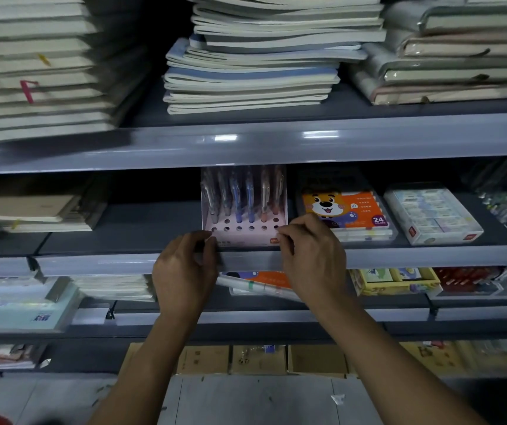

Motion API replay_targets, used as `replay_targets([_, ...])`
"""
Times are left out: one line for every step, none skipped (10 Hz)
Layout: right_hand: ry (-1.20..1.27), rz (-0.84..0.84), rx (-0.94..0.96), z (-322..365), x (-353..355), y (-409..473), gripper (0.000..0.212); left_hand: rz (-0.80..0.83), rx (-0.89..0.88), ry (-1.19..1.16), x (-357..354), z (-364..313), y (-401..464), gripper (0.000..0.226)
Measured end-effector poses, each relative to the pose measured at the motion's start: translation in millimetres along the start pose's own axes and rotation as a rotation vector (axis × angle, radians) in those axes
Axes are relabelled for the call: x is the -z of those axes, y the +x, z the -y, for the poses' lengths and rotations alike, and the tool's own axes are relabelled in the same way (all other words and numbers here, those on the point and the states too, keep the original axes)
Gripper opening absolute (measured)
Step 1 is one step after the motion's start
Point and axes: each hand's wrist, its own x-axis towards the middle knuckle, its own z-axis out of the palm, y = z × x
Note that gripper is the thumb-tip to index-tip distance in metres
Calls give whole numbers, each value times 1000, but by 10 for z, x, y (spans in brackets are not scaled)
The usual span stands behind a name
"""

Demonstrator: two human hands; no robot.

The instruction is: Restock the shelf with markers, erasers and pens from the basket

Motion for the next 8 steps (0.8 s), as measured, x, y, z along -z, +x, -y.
replay_targets([17, -16, -4, -6, -17, -11, 18, -3, 2, 6, -20, 19, -6, 11])
replay_targets([19, -24, -14, -1, -28, -19, 18, 2, 5, 7, -32, 35, -8, 11])
replay_targets([16, -31, -6, -8, -33, -21, 17, 8, 0, 5, -42, 41, -19, 12])
replay_targets([6, -20, -8, -16, -43, -37, 19, -1, -19, 9, -50, 51, -57, 14])
replay_targets([-14, -21, -2, -8, -52, -72, 22, -24, -62, 32, -39, 56, -100, 17])
replay_targets([-27, 5, -17, 28, -52, -150, 30, -23, -84, 46, -8, 45, -144, 23])
replay_targets([-66, 46, -18, 71, -67, -234, 42, 16, -89, 44, 7, 55, -174, 35])
replay_targets([-31, 61, -47, 93, -110, -399, 53, 59, -95, 30, 36, 115, -290, 44])
